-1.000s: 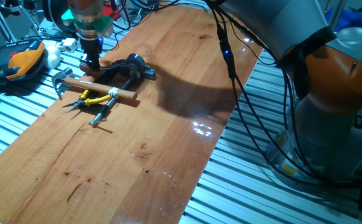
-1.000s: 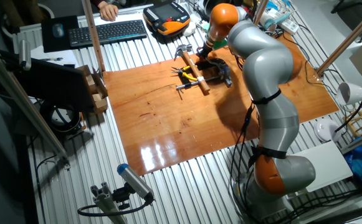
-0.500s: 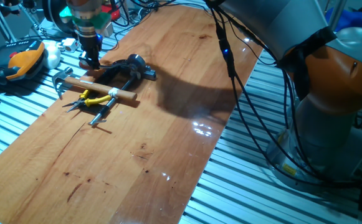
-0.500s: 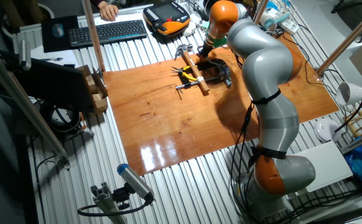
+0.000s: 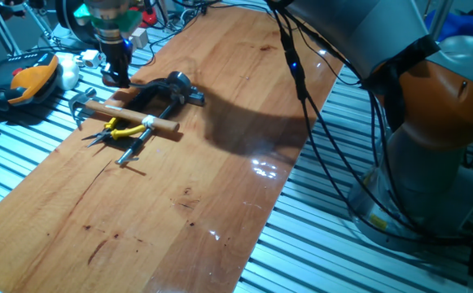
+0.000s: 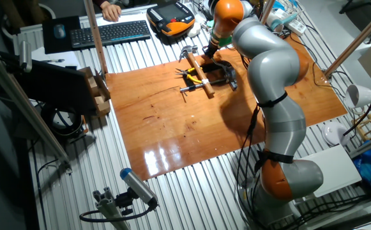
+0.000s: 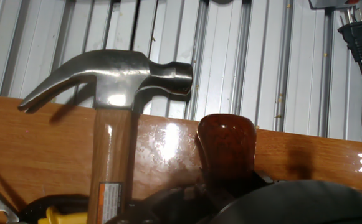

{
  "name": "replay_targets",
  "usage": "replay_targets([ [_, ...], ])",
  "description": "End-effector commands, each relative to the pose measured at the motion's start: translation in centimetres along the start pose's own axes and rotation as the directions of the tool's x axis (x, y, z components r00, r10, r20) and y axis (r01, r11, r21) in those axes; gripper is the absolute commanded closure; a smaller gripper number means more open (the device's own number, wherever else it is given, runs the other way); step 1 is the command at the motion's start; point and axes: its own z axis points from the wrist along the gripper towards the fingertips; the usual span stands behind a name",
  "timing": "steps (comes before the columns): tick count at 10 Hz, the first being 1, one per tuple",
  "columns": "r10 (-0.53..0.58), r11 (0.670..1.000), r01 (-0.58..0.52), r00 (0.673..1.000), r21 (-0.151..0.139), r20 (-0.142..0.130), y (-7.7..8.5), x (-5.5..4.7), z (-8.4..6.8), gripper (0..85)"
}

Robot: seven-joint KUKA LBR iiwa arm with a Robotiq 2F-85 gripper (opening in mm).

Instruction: Pull up the lever

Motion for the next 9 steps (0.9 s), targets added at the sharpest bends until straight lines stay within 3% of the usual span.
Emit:
replay_targets([
  [1,0.0,1.0,0.0,1.0,-0.001,-0.005,0.0,0.0,-0.3,85.0],
  [7,-0.014,1.0,0.014,0.999,-0.006,-0.032,-0.2,0.1,-2.3,85.0],
  [9,-0.011,1.0,0.01,0.999,-0.01,-0.036,0.0,0.0,-2.3,85.0],
])
